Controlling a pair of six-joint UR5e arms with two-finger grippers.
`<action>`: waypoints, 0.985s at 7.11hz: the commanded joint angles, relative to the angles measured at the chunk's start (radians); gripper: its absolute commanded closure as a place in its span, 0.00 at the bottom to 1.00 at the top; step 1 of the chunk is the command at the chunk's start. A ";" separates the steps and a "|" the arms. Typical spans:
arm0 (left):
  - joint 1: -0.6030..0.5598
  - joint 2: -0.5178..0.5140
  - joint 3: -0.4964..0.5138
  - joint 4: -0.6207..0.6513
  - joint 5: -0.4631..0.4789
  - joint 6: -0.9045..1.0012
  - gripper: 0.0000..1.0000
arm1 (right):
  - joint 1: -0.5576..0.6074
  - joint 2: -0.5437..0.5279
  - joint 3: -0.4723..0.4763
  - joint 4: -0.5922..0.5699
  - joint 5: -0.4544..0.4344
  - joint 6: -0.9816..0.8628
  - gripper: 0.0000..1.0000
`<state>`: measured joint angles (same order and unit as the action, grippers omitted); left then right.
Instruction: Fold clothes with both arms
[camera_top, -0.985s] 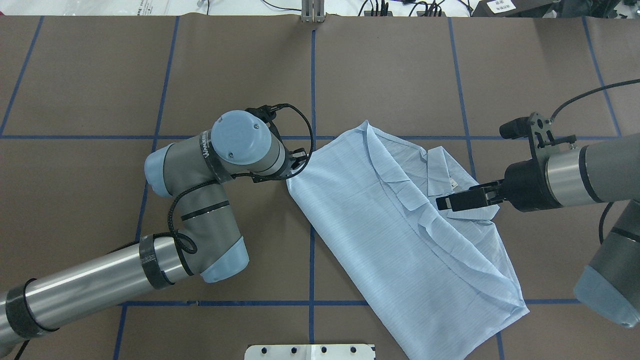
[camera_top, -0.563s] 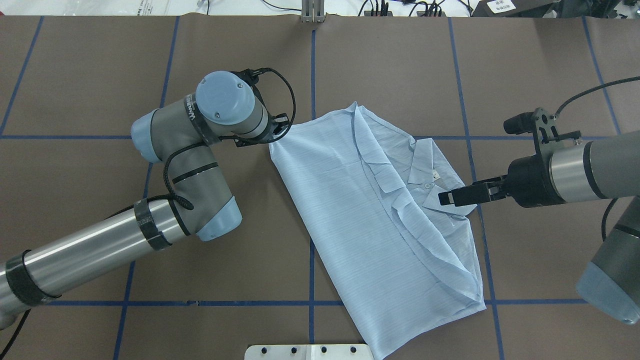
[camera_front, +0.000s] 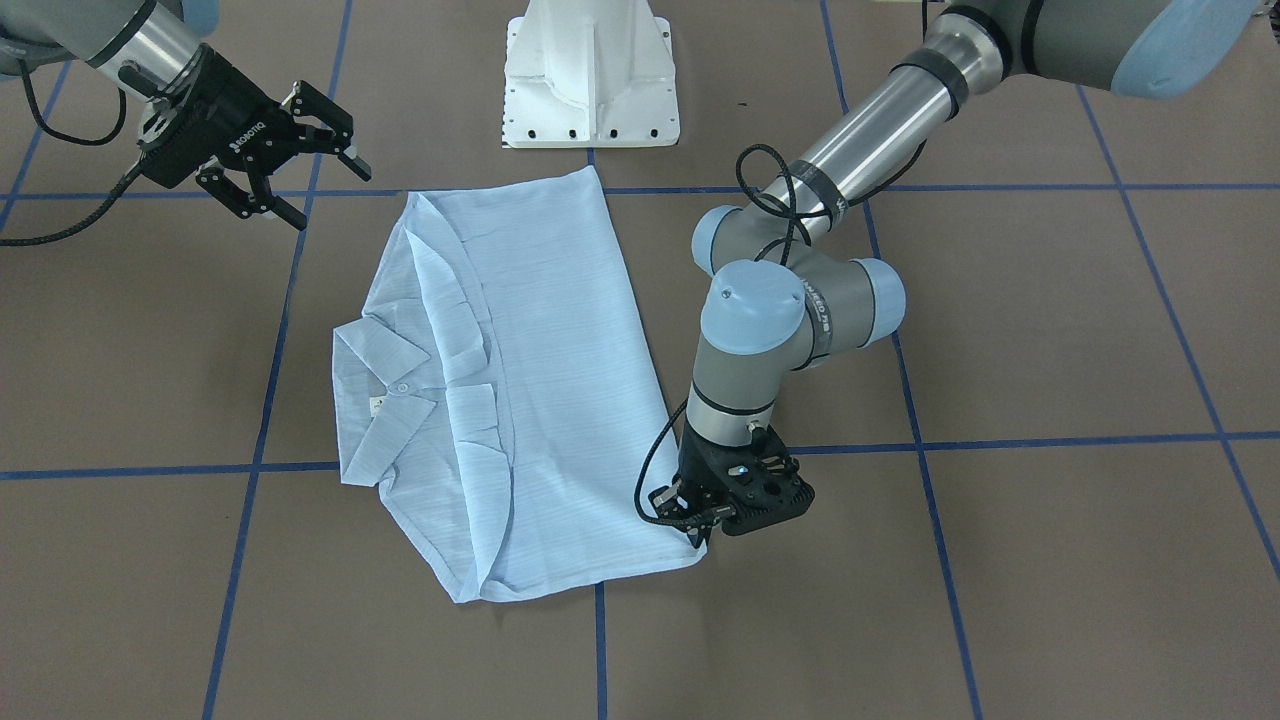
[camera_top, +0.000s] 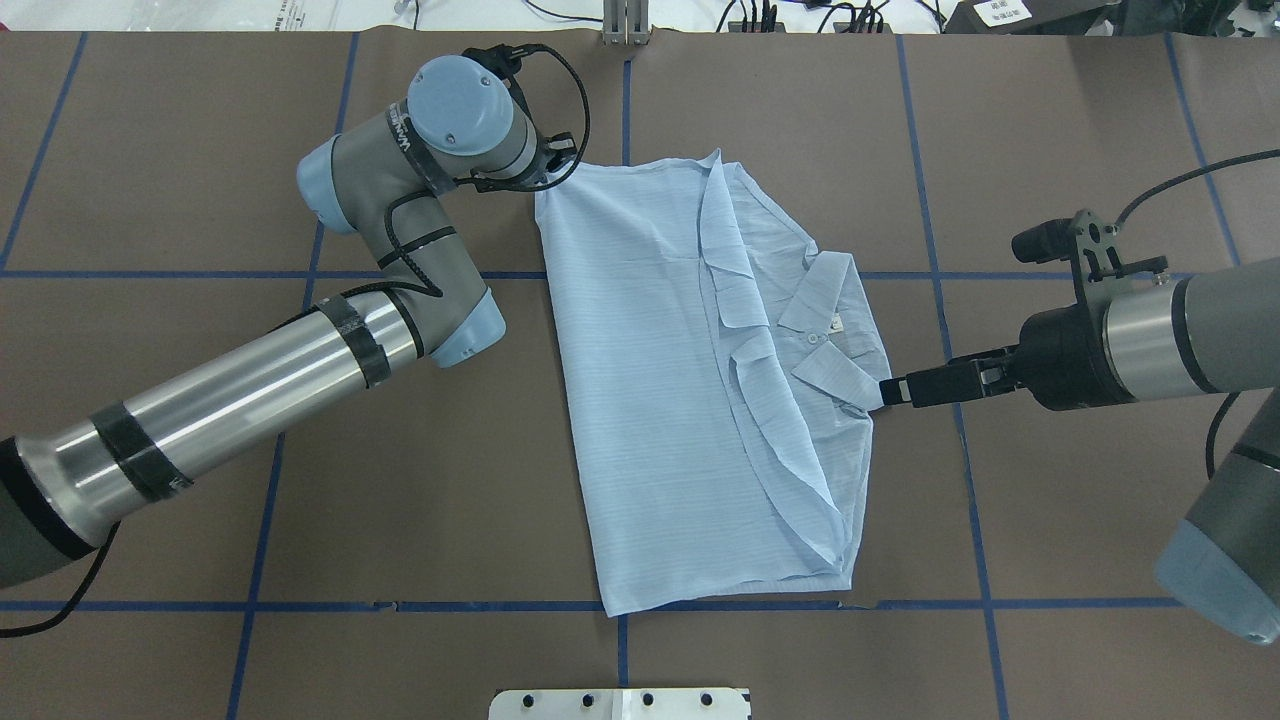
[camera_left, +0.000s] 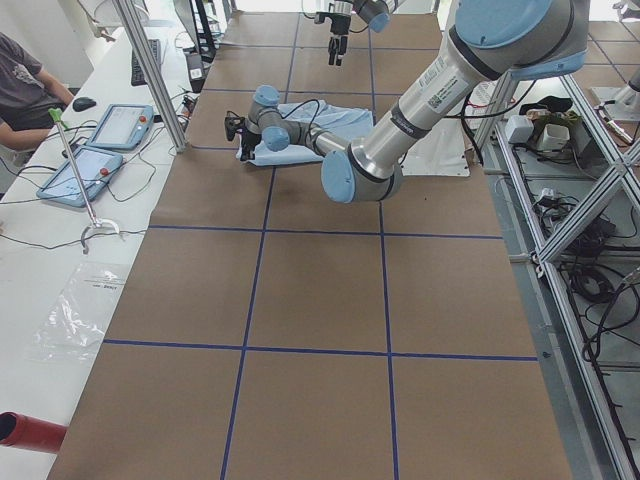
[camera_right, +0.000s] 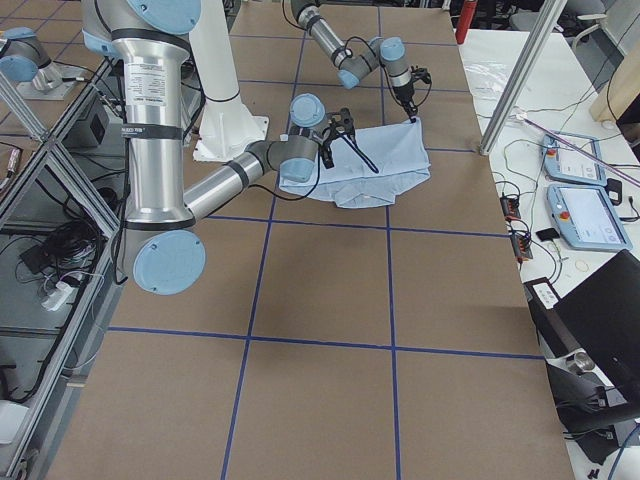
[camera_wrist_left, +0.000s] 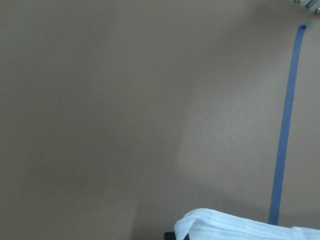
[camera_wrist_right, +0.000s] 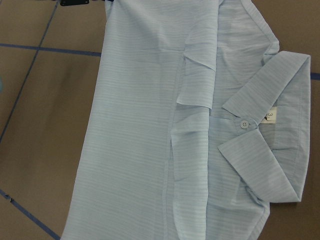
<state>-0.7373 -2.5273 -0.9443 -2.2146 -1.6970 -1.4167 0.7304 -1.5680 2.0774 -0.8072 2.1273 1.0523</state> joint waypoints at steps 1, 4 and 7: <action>-0.017 -0.078 0.248 -0.280 0.071 0.092 1.00 | 0.003 -0.001 -0.002 -0.001 0.000 0.000 0.00; -0.016 -0.090 0.257 -0.293 0.071 0.099 1.00 | 0.003 0.002 -0.017 0.000 0.000 0.000 0.00; -0.017 -0.088 0.260 -0.293 0.076 0.165 0.11 | 0.001 0.003 -0.019 -0.001 -0.001 0.000 0.00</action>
<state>-0.7535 -2.6158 -0.6852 -2.5077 -1.6233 -1.2902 0.7331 -1.5659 2.0593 -0.8075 2.1263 1.0523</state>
